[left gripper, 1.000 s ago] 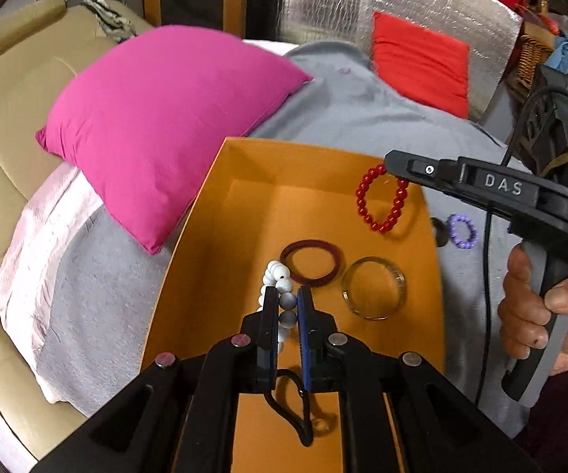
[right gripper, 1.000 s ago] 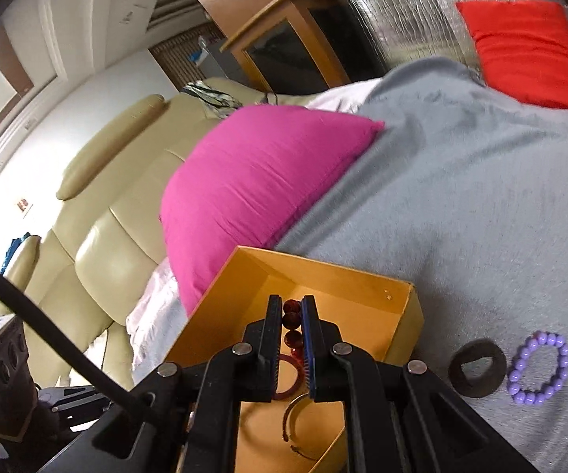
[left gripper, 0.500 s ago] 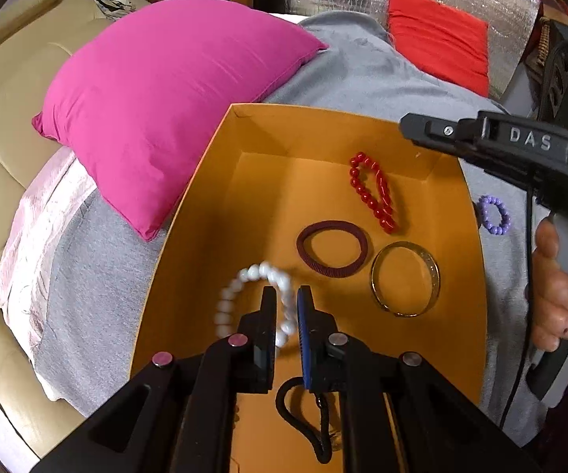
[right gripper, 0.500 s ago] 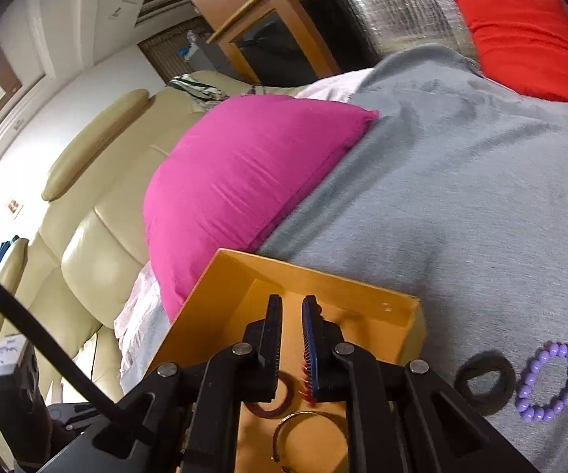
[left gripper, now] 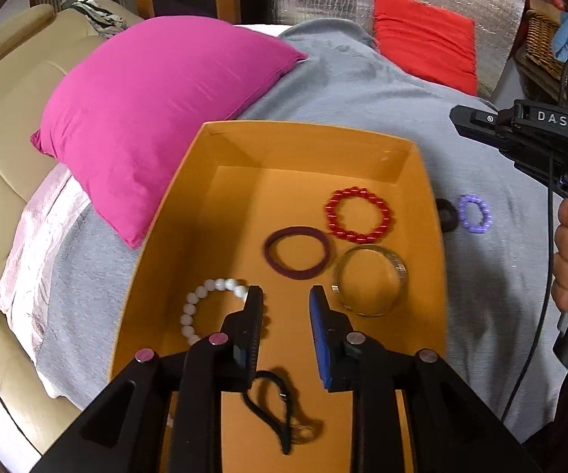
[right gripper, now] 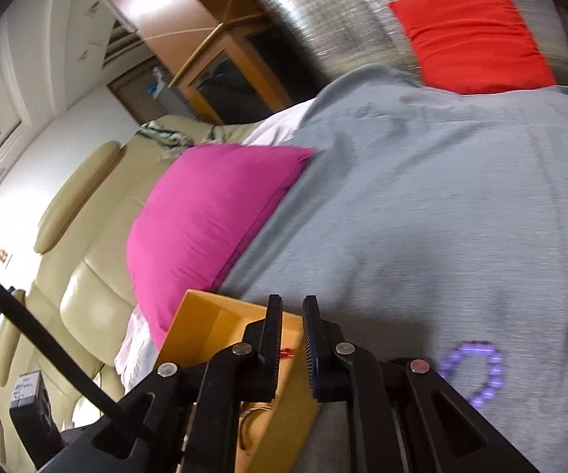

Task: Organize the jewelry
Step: 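Open both grippers to drop the bracelets into the orange box, then grasp the purple bead bracelet with the right gripper while the left gripper reaches the black hair tie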

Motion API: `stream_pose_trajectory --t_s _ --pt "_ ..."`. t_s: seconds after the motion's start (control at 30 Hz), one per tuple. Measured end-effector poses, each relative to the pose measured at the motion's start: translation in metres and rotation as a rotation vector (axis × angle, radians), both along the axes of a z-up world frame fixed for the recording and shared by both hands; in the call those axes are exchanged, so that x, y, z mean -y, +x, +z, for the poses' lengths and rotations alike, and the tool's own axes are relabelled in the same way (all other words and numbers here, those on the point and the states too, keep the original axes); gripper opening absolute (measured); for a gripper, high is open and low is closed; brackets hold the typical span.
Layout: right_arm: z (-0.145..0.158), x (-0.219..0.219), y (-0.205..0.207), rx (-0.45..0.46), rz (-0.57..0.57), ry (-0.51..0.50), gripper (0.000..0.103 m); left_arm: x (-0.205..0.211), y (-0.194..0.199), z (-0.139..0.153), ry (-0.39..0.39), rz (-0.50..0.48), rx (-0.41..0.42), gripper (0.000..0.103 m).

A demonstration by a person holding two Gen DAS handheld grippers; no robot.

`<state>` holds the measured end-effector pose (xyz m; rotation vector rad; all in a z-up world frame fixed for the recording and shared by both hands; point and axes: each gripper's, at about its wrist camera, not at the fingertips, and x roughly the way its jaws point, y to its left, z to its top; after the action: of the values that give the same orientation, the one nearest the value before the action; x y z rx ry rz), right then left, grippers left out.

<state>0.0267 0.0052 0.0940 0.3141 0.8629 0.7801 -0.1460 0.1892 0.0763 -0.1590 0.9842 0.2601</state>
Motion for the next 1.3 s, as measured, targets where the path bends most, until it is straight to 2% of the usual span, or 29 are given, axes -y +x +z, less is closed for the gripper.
stream_pose_trajectory --t_s 0.07,0.2,0.33,0.4,0.47,0.5,0.7,0.8,0.83,0.9,0.93,0.97,1.2,1.3 --pt "0.002 0.014 0.005 -0.009 -0.033 -0.015 0.013 0.008 0.000 0.006 0.006 -0.008 0.015 0.026" --pt "0.000 0.062 0.023 -0.093 -0.123 0.004 0.013 0.030 0.000 0.020 0.035 -0.030 0.056 0.039" --pt "-0.006 0.093 0.035 -0.163 -0.186 -0.008 0.014 0.051 0.001 0.030 0.070 -0.061 0.084 0.041" --pt "-0.014 0.098 0.039 -0.211 -0.173 -0.043 0.017 0.059 0.002 0.032 0.079 -0.077 0.089 0.041" --pt "-0.024 0.097 0.044 -0.258 -0.162 -0.081 0.028 0.065 0.003 0.034 0.085 -0.090 0.091 0.041" --pt "-0.030 0.097 0.045 -0.277 -0.163 -0.103 0.030 0.068 0.004 0.034 0.087 -0.095 0.090 0.041" --pt "-0.055 0.085 0.049 -0.289 -0.149 -0.203 0.030 0.081 0.004 0.040 0.089 -0.110 0.093 0.041" --pt "-0.066 0.070 0.046 -0.263 -0.136 -0.270 0.029 0.088 0.006 0.043 0.091 -0.124 0.097 0.041" --pt "-0.069 0.067 0.044 -0.259 -0.130 -0.280 0.027 0.091 0.007 0.045 0.094 -0.133 0.100 0.041" --pt "-0.069 0.058 0.040 -0.194 -0.128 -0.325 0.020 0.098 0.009 0.047 0.100 -0.148 0.104 0.041" --pt "-0.069 0.055 0.036 -0.175 -0.127 -0.351 0.010 0.101 0.010 0.049 0.100 -0.155 0.107 0.041" --pt "-0.069 0.054 0.035 -0.159 -0.127 -0.370 0.010 0.103 0.011 0.050 0.100 -0.161 0.109 0.041" --pt "-0.049 0.096 0.037 -0.159 -0.196 -0.318 0.010 0.131 0.037 0.057 0.105 -0.229 0.123 0.041" --pt "-0.044 0.117 0.036 -0.158 -0.225 -0.315 0.010 0.148 0.061 0.048 0.103 -0.265 0.092 0.041"
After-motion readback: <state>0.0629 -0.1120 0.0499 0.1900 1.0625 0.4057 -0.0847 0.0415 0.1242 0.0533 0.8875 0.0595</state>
